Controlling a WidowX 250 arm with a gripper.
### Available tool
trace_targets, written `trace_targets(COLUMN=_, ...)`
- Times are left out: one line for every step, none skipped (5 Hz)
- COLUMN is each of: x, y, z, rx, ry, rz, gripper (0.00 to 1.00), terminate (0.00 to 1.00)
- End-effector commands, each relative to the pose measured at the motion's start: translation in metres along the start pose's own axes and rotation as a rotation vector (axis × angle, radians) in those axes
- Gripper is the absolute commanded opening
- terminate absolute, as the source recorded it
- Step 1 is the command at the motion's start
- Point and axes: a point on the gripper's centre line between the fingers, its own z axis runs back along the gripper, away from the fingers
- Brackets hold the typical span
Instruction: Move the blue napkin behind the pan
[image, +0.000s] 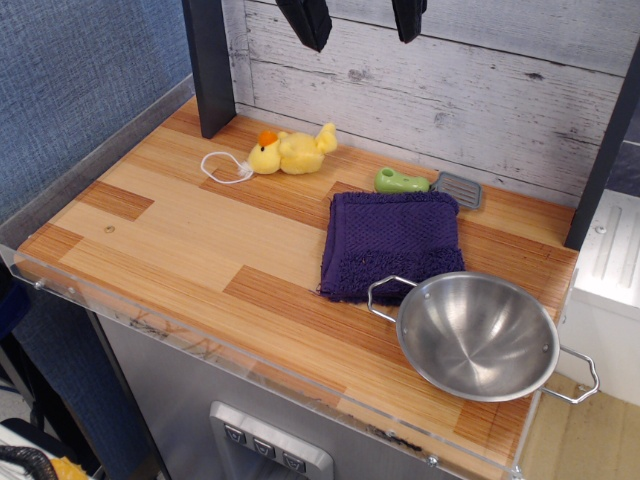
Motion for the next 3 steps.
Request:
trace_targets(x=-0.007, y=0.0, z=0.0139, rx=-0.003, ry=-0.038, rz=-0.005, gripper=1.0, terminate=0.0)
trace_targets(x=-0.007, y=0.0, z=0.0139, rx=-0.003, ry=-0.038, rz=-0.005, gripper=1.0, terminate=0.0)
trace_targets(x=-0.007, y=0.0, z=0.0139, rx=-0.003, ry=-0.038, rz=-0.005, gripper=1.0, terminate=1.0)
